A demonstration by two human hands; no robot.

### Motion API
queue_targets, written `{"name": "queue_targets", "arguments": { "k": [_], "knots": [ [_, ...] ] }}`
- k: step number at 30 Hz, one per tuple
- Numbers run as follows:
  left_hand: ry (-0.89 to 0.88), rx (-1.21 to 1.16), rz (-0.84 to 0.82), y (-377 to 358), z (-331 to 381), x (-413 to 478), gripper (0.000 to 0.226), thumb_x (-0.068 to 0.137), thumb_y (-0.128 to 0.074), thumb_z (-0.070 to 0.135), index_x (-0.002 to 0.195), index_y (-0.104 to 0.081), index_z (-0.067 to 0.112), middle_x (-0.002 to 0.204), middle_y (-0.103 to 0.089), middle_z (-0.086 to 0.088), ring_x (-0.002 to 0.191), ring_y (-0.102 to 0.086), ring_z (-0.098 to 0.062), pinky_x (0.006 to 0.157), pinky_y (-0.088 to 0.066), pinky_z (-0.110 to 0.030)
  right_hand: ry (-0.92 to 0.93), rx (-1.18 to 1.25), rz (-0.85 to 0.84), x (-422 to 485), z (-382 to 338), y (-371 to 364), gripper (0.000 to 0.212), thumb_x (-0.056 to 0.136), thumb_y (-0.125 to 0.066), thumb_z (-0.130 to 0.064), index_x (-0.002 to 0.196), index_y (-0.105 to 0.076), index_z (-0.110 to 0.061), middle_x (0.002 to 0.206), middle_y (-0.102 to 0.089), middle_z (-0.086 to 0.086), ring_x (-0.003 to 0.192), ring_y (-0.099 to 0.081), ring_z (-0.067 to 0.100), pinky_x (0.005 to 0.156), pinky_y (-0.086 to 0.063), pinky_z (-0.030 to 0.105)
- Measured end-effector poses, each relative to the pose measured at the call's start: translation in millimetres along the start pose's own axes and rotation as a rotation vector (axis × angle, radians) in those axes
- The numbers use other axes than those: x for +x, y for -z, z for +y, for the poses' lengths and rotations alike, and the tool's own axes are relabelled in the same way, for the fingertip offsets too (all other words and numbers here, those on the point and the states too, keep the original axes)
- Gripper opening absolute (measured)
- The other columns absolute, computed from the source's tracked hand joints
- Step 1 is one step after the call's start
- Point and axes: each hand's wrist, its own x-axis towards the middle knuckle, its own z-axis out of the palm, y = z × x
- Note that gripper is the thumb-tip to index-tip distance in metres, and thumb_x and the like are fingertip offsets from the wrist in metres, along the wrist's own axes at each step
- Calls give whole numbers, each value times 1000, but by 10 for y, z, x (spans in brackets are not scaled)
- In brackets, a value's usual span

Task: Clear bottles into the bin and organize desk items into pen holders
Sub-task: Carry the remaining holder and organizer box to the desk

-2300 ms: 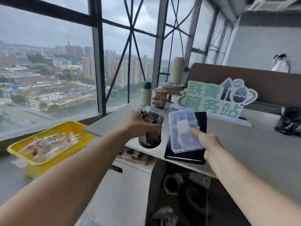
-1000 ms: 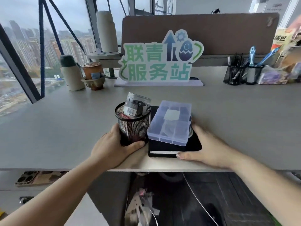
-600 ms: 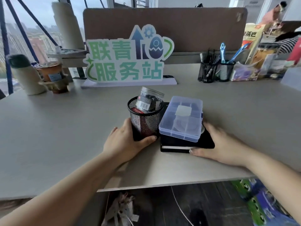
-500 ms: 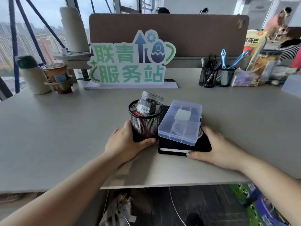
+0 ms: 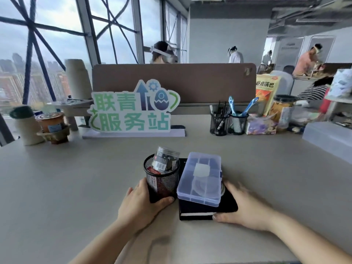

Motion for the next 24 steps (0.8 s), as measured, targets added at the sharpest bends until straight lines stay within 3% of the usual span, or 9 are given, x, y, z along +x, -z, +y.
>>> {"name": "queue_targets", "arguments": {
  "k": [4,8,13,15,17,19,22,24],
  "knots": [
    [7,5,28,-238,411,167,69,71,-56,75,118,-40,26,128,-56,8,121,-47,-17,102,-35,-32,-1,-74,-34,66,435,235,121,48,-52,-91,148,-4,-42,157,-16,-17,148,-7,22,120,-7,30],
    [26,48,33,-542,748,432,73,70,-49,80,117,-41,25,130,-54,6,121,-47,-18,103,-32,-33,-43,-60,-14,148,853,428,113,60,-63,-79,149,-4,-41,156,-14,-19,148,-5,26,118,-11,32],
    [17,119,30,-875,1084,834,74,73,-41,82,117,-41,23,129,-54,3,125,-46,-18,109,-27,-36,-61,-14,7,335,1296,618,126,43,-48,-94,149,-6,-41,157,-16,-16,147,-9,26,118,-11,33],
    [-11,173,56,-941,1154,927,63,79,-36,77,114,-42,25,127,-54,3,125,-45,-17,107,-28,-35,-69,18,17,411,1366,690,123,50,-58,-87,150,-6,-35,157,-19,-12,147,-12,25,117,-9,30],
    [-41,198,75,-967,1158,968,50,86,-32,70,115,-42,29,124,-55,4,123,-47,-16,105,-28,-34,-88,51,50,487,1426,728,112,64,-68,-71,151,-7,-33,155,-26,-7,145,-19,26,115,-16,31],
    [-54,199,80,-967,1132,964,46,89,-30,66,117,-41,31,124,-55,5,123,-48,-15,104,-30,-34,-104,98,58,528,1474,741,111,63,-69,-71,150,-10,-35,153,-33,-5,141,-28,25,112,-27,32],
    [-62,189,79,-952,1133,958,49,89,-32,65,123,-40,31,127,-54,5,125,-45,-15,104,-29,-34,-122,167,25,551,1478,758,126,47,-68,-79,149,-10,-35,150,-38,-6,138,-35,19,111,-33,33],
    [-67,189,85,-935,1165,953,54,89,-34,65,131,-36,31,133,-53,5,129,-42,-14,105,-28,-35,-133,227,10,566,1460,760,144,36,-69,-84,150,2,-34,155,-29,-4,142,-27,20,115,-28,35]
  ]
}}
